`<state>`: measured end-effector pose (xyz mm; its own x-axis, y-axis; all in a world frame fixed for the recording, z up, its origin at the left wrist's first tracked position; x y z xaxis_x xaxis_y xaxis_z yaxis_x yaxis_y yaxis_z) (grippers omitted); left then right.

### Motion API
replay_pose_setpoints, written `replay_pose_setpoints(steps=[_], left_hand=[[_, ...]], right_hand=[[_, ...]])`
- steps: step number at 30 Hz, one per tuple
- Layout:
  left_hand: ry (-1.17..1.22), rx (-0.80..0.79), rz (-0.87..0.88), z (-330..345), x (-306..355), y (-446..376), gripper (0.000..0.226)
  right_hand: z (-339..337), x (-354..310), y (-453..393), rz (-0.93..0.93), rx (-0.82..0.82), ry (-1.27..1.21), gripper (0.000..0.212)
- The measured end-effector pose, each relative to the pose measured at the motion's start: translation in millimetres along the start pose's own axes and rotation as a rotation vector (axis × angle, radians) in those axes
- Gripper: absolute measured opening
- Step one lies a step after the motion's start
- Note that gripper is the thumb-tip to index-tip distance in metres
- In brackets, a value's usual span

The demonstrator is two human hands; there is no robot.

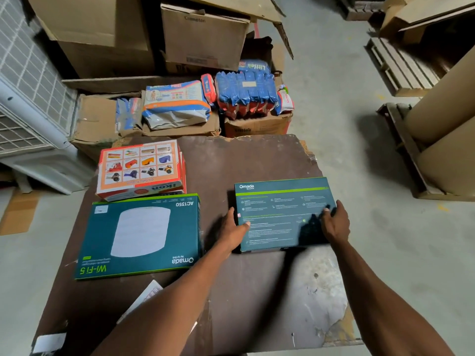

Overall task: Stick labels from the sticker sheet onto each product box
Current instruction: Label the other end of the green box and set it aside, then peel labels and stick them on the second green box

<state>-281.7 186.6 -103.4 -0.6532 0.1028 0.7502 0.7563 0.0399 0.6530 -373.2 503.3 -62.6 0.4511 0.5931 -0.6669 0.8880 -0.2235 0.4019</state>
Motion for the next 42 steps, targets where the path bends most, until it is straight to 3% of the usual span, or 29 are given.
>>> replay_pose_setpoints(steps=[2, 6, 14, 22, 32, 42], left_hand=[[0.008, 0.067, 0.089, -9.6, 12.6, 21.4, 0.072], [0.069, 0.111, 0.231, -37.1, 26.3, 74.9, 0.045], [0.127, 0.18, 0.368, -110.3, 9.7, 184.6, 0.025], [0.3, 0.348, 0.254, -199.7, -93.1, 244.6, 0.02], [0.085, 0.448, -0.16, -250.9, -257.1, 234.0, 0.037], [-0.278, 0.493, -0.097, -233.1, -277.5, 212.7, 0.038]], right_hand=[[14.3, -16.9, 24.5, -0.095, -0.031, -0.087, 0.059], [48.7, -54.5, 83.4, -0.159, -0.078, -0.208, 0.039], [127.7, -124.9, 230.6, -0.339, -0.287, -0.401, 0.018], [219.1, -132.2, 327.8, -0.31, -0.549, -0.316, 0.016], [285.6, -98.9, 374.0, -0.148, -0.712, 0.019, 0.009], [301.4, -82.9, 392.2, -0.123, -0.677, 0.125, 0.01]])
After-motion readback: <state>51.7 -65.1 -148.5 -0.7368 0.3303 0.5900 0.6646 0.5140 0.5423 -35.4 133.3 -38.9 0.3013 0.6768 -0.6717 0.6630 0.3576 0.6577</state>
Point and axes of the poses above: each hand's wrist, its own y-axis away from the middle knuckle, its own z-axis out of the palm, x = y × z, the point moved 6 cm from there along -y, towards the middle knuckle, and after that the axes turned 10 degrees about -x, right-handed, at the moved point
